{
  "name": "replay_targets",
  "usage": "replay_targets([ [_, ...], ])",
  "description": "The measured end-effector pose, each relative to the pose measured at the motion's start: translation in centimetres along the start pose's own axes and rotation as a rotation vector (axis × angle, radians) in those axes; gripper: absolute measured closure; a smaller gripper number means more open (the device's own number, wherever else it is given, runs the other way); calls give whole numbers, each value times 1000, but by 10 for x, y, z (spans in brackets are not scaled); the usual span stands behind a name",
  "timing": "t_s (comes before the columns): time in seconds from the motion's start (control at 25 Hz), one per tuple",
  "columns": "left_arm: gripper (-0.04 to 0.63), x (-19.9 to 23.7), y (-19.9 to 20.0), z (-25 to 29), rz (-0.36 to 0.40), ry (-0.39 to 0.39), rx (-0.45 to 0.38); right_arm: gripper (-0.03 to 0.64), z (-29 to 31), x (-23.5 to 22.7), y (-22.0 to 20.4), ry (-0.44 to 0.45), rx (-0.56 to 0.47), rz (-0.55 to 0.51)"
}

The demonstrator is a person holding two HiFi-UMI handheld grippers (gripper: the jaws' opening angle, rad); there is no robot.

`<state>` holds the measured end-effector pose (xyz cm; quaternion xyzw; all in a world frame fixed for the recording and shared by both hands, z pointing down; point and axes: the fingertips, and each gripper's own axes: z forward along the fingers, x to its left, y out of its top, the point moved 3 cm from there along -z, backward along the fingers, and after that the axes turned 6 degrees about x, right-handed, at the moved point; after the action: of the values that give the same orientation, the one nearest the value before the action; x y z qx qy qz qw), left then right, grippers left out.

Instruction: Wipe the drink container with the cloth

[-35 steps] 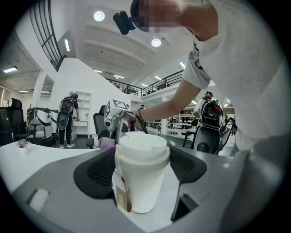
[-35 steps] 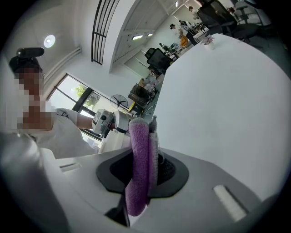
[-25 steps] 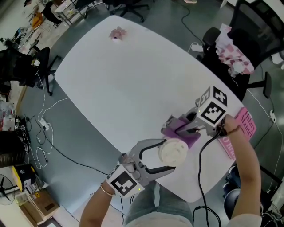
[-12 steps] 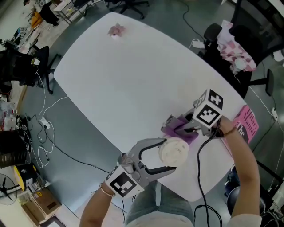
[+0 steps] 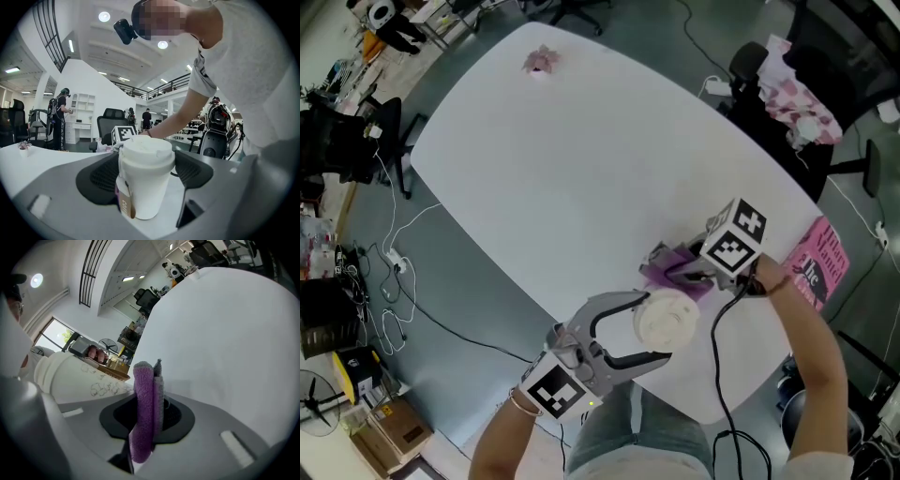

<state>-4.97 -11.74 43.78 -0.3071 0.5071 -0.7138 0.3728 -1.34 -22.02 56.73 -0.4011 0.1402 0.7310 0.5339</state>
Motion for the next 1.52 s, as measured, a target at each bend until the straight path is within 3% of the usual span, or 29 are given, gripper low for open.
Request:
replay_targets([
  [0.12,219,0,0,1,1,0,1,548,6,-6,-3,-19,-3,19],
  [0.28,221,3,7,3,57,-8,-2,548,8,-10,-5,-31,-16,31],
  [0.72,221,4,7,2,62,-1,-11,548,-8,-1,-9,-43,-101,84],
  [1.24,221,5,10,0,43,37,-39,548,-92,69,-65,-12,-553,358],
  [1.4,221,4,4,-1,-77,70,-12,548,-100,97,-79,63,-708,420],
  [1.52,221,2,2,-1,-106,87,9,548,-100,112,-85,127,-812,446],
])
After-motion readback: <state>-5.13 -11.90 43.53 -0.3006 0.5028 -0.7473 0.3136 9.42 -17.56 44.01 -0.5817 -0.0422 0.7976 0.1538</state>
